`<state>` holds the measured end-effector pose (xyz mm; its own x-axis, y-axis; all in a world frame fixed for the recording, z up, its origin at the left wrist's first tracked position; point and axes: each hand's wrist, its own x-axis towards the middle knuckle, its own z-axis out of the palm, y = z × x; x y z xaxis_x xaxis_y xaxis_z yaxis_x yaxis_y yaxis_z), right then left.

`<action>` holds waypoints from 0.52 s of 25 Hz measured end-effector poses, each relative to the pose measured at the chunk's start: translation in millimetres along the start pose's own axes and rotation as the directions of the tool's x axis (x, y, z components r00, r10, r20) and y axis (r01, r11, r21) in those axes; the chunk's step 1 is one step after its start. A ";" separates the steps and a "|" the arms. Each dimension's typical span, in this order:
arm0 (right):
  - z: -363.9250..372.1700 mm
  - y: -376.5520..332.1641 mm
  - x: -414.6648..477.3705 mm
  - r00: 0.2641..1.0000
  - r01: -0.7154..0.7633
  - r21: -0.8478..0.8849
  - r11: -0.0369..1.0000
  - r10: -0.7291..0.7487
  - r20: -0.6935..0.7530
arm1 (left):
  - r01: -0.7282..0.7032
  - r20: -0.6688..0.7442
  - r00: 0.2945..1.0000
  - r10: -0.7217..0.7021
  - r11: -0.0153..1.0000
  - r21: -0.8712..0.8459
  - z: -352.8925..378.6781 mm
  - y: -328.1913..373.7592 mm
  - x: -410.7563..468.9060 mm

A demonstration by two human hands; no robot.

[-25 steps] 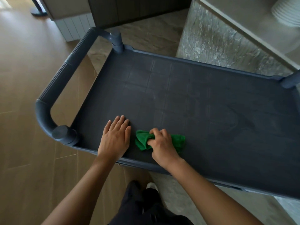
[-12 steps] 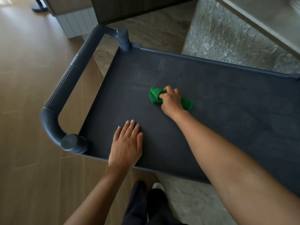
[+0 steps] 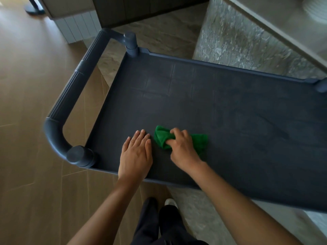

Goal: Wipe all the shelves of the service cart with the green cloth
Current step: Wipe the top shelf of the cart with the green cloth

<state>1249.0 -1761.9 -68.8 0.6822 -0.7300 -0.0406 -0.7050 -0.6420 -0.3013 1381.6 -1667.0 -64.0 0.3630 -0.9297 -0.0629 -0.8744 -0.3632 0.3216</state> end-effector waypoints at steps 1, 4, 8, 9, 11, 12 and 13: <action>0.9 -6.0 -20.1 1.000 0.022 0.017 1.000 -0.022 0.009 | 0.005 -0.006 1.000 -0.006 1.000 -0.018 -0.3 0.6 0.3; 2.0 -17.6 -62.7 0.995 0.090 0.066 0.994 -0.092 0.031 | 0.016 -0.021 1.000 -0.017 0.999 -0.039 -1.5 1.6 0.8; 0.2 -15.6 -62.5 0.995 0.087 0.115 0.990 -0.092 0.040 | -0.002 0.005 1.000 0.002 1.000 0.000 -0.8 1.6 0.2; -0.3 -13.6 -54.8 0.997 0.068 0.117 0.991 -0.072 0.037 | -0.003 0.012 1.000 0.003 1.000 0.006 -1.0 1.2 -0.1; -1.0 -7.3 -32.5 0.999 0.018 0.101 0.995 -0.023 0.040 | -0.003 0.016 1.000 0.003 1.000 0.003 -1.5 1.3 -0.3; -1.2 -2.8 -19.1 0.999 -0.006 0.089 0.996 0.002 0.036 | -0.002 0.015 1.000 0.002 1.000 -0.004 -1.9 1.7 -0.6; -1.6 2.4 -4.2 0.999 -0.028 0.076 0.997 0.026 0.025 | 0.003 0.013 1.000 -0.003 1.000 -0.010 -2.2 1.9 -0.5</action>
<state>1244.2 -1760.7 -67.8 0.6680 -0.7407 -0.0722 -0.7072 -0.6016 -0.3714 1380.4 -1667.1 -61.3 0.3609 -0.9295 -0.0762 -0.8704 -0.3651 0.3304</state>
